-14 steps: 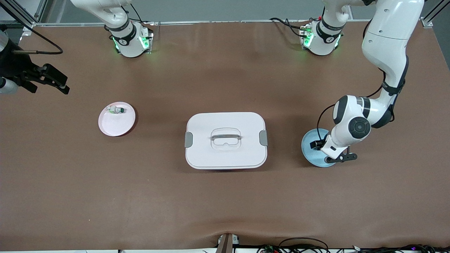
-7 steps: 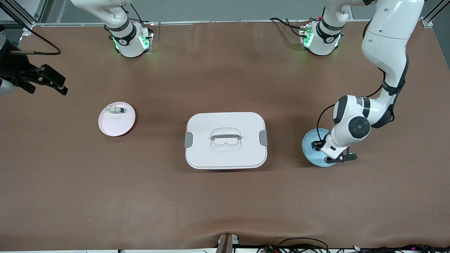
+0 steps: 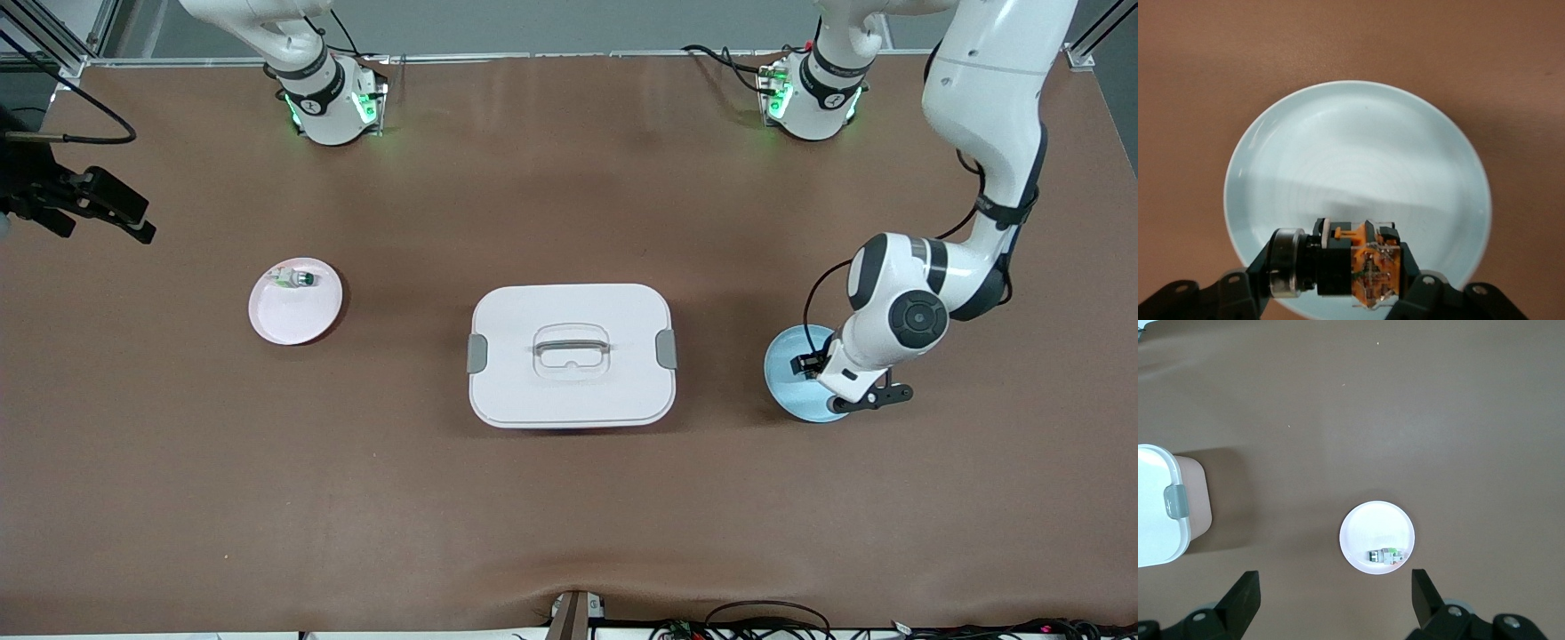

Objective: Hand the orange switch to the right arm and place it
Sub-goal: 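Lift the orange switch with the left gripper toward the box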

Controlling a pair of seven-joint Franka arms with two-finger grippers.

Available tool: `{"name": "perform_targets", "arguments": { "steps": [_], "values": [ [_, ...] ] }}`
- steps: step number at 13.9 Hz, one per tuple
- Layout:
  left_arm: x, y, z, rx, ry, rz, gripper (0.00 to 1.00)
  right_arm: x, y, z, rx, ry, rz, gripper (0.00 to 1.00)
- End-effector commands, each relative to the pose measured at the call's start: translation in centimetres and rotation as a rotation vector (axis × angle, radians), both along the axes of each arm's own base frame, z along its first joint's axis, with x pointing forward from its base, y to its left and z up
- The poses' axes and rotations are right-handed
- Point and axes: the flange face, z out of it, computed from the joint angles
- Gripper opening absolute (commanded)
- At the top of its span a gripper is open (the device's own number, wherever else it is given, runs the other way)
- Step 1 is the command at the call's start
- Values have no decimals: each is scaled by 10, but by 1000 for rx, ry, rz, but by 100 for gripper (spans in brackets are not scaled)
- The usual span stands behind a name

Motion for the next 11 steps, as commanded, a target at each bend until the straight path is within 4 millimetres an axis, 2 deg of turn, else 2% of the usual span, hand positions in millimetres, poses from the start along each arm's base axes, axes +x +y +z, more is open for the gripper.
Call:
{"name": "perform_targets", "arguments": {
  "steps": [1,5,7,9,11],
  "values": [
    [-6,-6,54,-41,38,60,33,-4,0,-1,10,10,-12,100],
    [-26,-14,138,-120,131,112,34,-5,0,-1,11,14,-11,100],
    [-32,-22,173,-186,172,140,35,-4,2,2,15,2,-8,100],
    [-41,-30,211,-278,172,284,35,-4,5,2,15,-5,-4,100],
    [-50,-52,233,-314,187,439,35,-3,6,2,15,-7,-2,100]
  ]
}}
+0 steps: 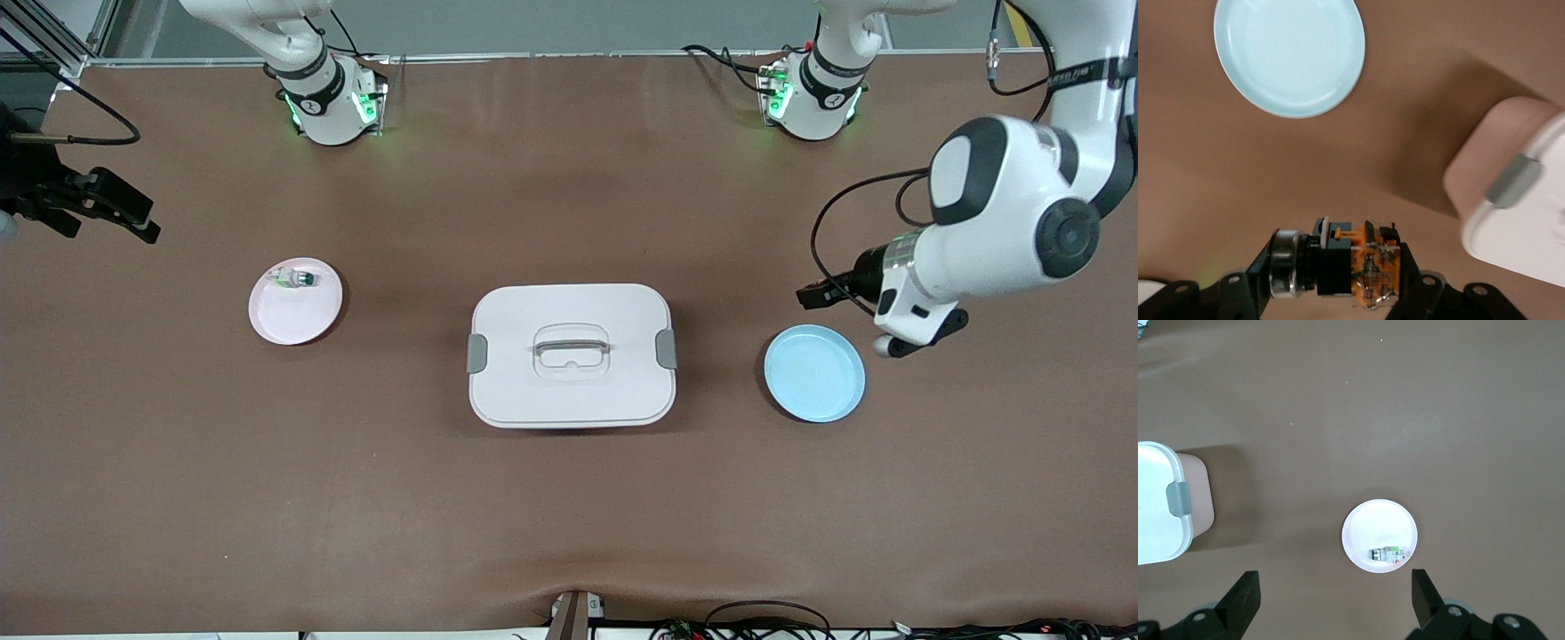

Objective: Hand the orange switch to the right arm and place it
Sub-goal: 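Lift the orange switch with the left gripper toward the box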

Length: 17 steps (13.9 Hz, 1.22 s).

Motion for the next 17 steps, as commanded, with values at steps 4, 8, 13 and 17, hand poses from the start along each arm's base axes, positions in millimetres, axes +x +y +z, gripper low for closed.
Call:
{"name": "perform_targets", "arguments": {
  "steps": [4,8,13,17],
  "values": [
    [-25,-87,61,-30,59,246,35,-1,7,6,10,-34,0,100],
    [-35,-139,73,-30,79,319,34,1,8,5,17,-33,-82,100],
    [-45,-195,68,-73,142,529,34,1,14,6,21,-21,-107,100],
    [-55,-240,71,-151,161,646,34,1,45,-7,138,63,-264,100]
  ]
}}
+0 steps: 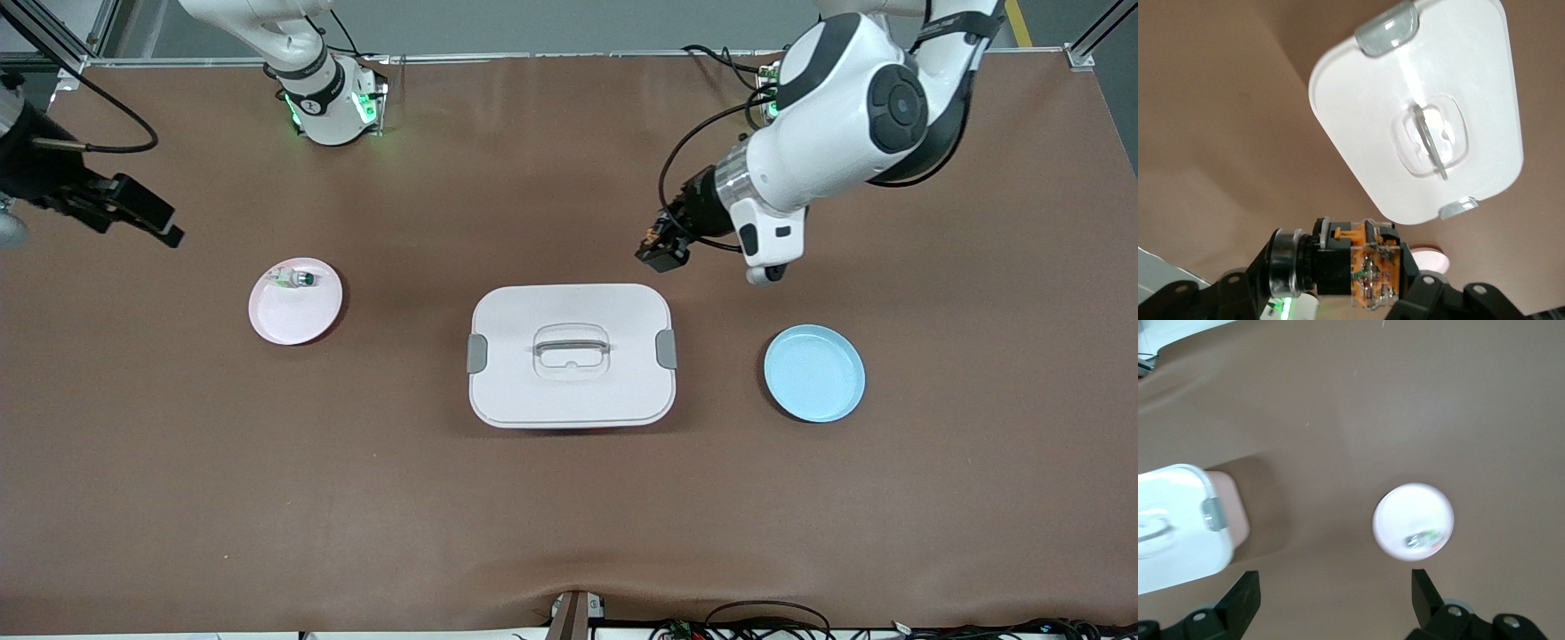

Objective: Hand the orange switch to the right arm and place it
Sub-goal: 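Lift the orange switch with the left gripper toward the box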

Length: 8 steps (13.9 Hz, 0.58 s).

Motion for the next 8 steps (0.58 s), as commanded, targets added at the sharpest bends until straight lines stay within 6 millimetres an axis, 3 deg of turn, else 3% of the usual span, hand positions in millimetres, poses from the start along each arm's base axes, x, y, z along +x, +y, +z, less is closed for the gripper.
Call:
{"name": "perform_targets", "arguments": {
  "steps": [1,3,5,7,8],
  "values": [
    [2,-29,7,-84,37,106,34,1,25,-2,51,23,-37,100],
    [6,-55,10,-112,91,165,34,3,37,-9,176,59,-6,100],
    [7,-76,6,-129,130,241,36,-2,64,-11,187,68,51,100],
    [6,-89,2,-147,136,291,39,-6,86,-12,189,62,86,100],
    [5,-94,-1,-151,141,300,38,-5,87,-16,192,69,86,100]
  ]
}}
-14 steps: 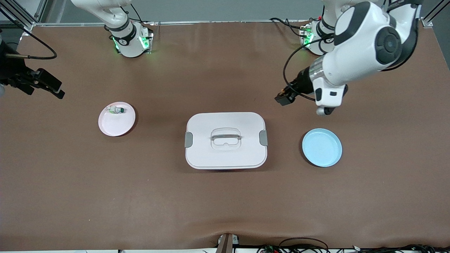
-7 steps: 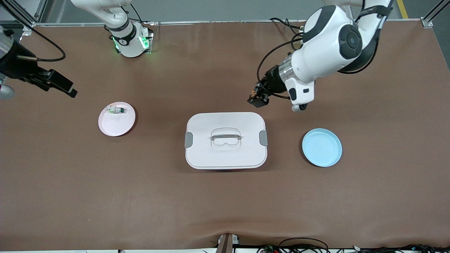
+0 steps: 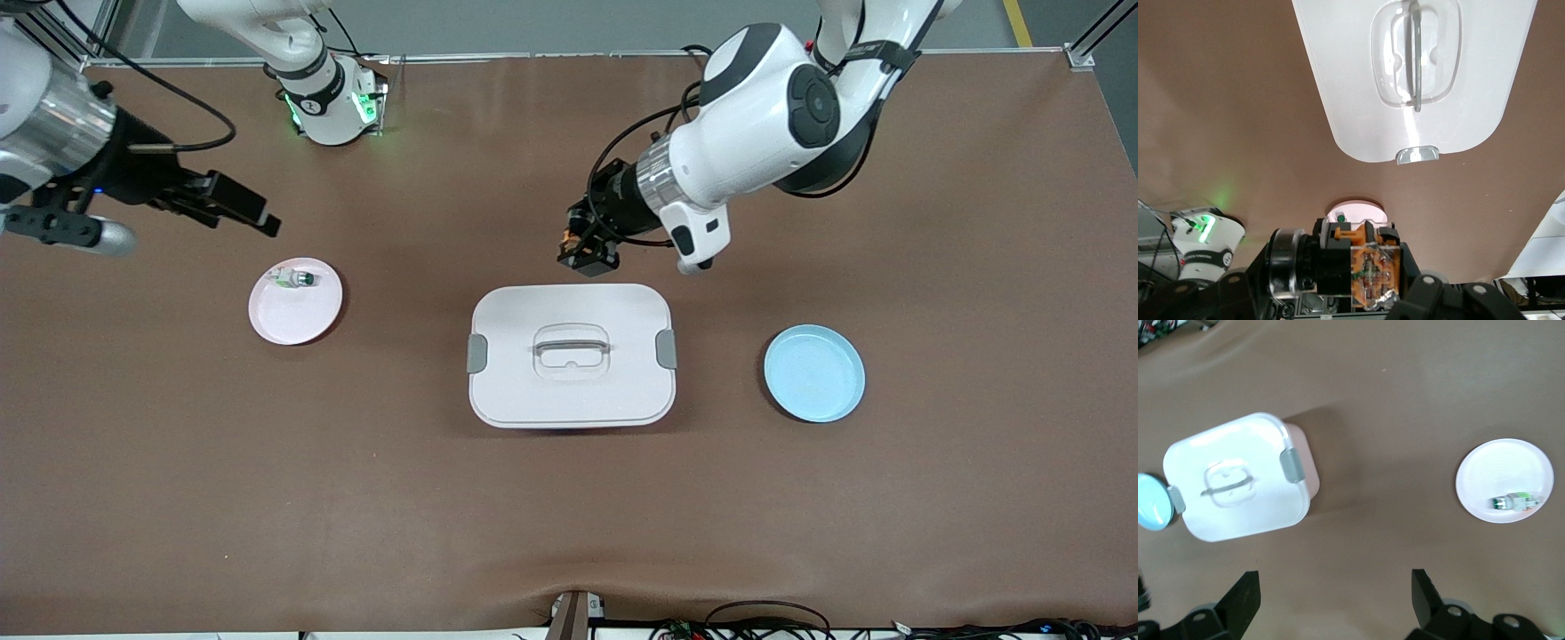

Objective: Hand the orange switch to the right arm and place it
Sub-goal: 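Lift the orange switch with the left gripper toward the box, then carry the switch above the box while the right gripper reaches toward it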

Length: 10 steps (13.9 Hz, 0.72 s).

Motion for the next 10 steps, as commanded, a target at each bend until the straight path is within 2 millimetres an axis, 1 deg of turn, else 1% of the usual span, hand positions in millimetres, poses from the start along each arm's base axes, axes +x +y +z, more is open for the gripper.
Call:
{"name": "perform_targets", "arguments": {
  "steps": [1,2,3,4,6,7,8,10],
  "values": [
    [-1,-20,1,-33,22,31,38,0,9,-4,33,-7,9,100],
    [-4,-27,5,-41,25,38,38,-1,16,-3,39,-21,12,100],
    [-5,-32,8,-50,28,48,38,-2,27,-7,58,-27,21,100],
    [-8,-40,15,-61,27,48,38,0,30,-19,109,-18,3,100],
    [-21,-54,21,-69,32,35,38,-4,38,-45,189,-30,-38,100],
    [-28,-63,23,-68,33,25,38,-8,57,-56,199,-52,-24,100],
    [-30,-64,24,-68,34,24,38,-10,72,-61,208,-70,-12,100],
    [-35,-69,24,-68,33,16,38,-13,97,-58,251,-108,-1,100]
  ]
}}
